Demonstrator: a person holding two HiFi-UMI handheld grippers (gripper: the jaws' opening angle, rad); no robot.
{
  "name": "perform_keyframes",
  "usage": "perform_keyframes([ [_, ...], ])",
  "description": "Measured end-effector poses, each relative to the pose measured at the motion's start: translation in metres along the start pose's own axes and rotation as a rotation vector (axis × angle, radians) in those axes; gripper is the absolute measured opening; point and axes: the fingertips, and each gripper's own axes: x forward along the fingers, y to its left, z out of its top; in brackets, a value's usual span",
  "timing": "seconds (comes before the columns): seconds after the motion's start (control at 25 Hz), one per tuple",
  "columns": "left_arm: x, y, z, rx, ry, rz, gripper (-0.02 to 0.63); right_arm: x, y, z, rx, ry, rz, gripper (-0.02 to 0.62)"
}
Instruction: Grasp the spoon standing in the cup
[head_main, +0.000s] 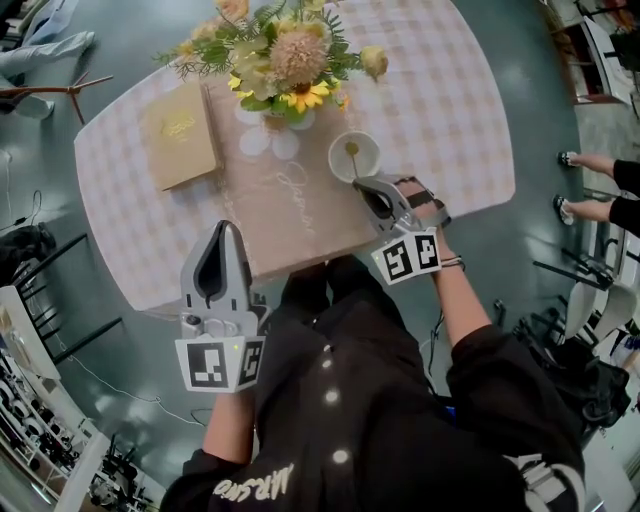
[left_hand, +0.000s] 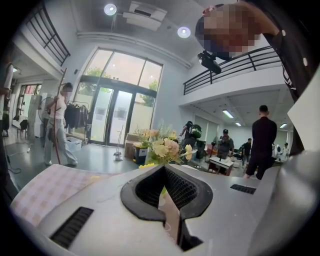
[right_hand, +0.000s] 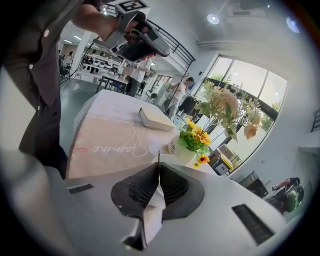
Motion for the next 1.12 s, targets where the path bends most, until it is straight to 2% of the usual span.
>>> perform_keyframes([
  [0.28,0.002,0.0,0.01,0.001,-0.022,-0.014,0.017,-0.009,-0.019,0.007,0.137,-0.017,-0.025,0.0],
  [0.52,0.005,-0.006,0.025,0.004,-0.056,-0.041,0.017,-0.029,-0.041,0.02,0.35,-0.036,-0.015,0.0],
  [0.72,0.007,-0.012,0.038,0.015,-0.081,-0.056,0.018,-0.055,-0.068,0.041,0.545,-0.088,-0.083,0.0],
  [0.88,0.007,-0.014,0.045,0.029,-0.094,-0.064,0.017,-0.076,-0.085,0.055,0.598,-0.099,-0.134,0.0],
  [1.12,0.007,-0.013,0.062,0.049,-0.132,-0.076,0.018,-0.112,-0.118,0.082,0.641,-0.196,-0.233,0.0],
])
